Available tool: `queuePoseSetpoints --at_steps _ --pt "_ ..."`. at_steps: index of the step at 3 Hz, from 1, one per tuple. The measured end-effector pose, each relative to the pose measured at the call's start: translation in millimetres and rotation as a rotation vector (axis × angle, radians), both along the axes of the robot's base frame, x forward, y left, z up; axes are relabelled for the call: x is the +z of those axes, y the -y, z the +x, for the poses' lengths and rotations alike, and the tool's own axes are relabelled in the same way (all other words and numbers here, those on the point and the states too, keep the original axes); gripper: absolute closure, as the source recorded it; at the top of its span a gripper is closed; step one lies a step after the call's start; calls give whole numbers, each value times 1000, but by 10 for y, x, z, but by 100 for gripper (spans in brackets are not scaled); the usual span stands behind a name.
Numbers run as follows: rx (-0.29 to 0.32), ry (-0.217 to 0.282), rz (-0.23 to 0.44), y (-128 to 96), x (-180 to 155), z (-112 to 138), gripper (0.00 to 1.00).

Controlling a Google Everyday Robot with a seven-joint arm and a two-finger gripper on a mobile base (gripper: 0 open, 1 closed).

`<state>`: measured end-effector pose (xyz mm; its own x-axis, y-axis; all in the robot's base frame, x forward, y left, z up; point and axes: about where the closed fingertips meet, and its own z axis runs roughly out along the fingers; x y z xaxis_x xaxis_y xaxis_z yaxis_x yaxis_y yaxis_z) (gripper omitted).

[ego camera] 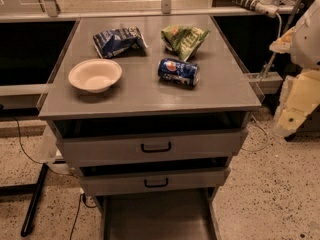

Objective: Place pepsi can into bottom drawer

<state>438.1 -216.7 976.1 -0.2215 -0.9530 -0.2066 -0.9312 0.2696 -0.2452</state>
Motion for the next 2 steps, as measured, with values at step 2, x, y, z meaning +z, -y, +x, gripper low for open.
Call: queuePoseSetpoints --at_steps 2 --pt "8 26 -12 -59 16 45 0"
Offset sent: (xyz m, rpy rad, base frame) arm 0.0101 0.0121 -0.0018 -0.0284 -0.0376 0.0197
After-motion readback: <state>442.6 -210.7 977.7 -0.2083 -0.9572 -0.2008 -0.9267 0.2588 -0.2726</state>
